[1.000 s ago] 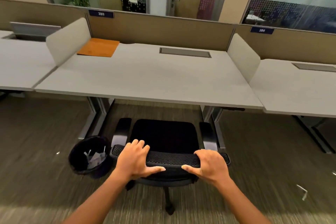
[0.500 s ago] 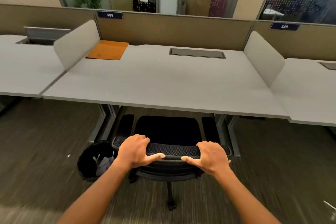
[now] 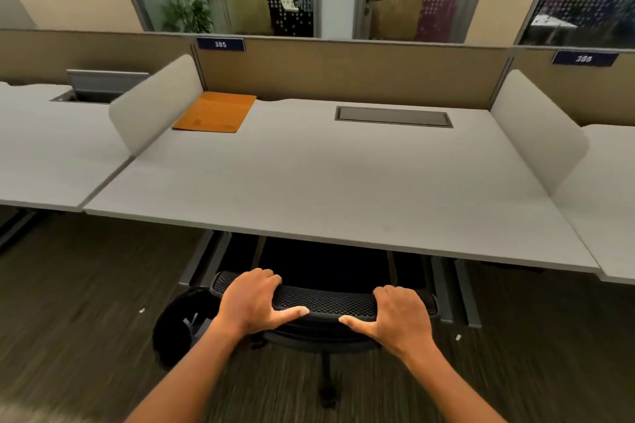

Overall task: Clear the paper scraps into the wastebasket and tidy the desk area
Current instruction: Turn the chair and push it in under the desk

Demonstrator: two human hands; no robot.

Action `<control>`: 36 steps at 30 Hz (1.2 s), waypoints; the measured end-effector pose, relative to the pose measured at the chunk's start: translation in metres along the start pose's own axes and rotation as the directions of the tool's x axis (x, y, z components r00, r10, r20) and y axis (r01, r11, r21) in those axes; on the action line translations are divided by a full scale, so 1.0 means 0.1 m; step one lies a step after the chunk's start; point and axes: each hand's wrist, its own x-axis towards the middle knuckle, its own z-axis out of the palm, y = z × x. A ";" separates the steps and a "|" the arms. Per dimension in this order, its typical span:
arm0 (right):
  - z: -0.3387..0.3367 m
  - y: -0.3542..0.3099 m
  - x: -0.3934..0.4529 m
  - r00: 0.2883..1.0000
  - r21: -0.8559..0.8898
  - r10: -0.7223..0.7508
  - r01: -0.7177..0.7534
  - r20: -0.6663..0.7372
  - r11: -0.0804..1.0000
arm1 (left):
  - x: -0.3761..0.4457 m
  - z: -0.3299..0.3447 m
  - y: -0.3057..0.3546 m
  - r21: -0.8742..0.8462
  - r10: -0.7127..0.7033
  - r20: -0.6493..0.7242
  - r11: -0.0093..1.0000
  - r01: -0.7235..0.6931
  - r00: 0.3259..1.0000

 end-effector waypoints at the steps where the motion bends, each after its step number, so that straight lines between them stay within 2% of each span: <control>1: -0.01 -0.01 0.04 1.000 0.004 0.003 -0.003 -0.005 1.000 | 0.04 0.00 -0.03 -0.003 0.005 -0.004 1.000 -0.005 1.000; 26: 0.15 -0.17 1.01 0.996 -0.019 0.080 -0.081 -0.035 0.997 | 1.00 0.11 -0.74 -0.035 0.071 0.009 0.997 -0.071 0.997; 36: 0.24 -0.08 1.18 0.999 -0.014 0.037 -0.038 -0.038 0.999 | 1.07 0.17 -0.74 -0.033 0.057 -0.017 0.998 -0.058 0.998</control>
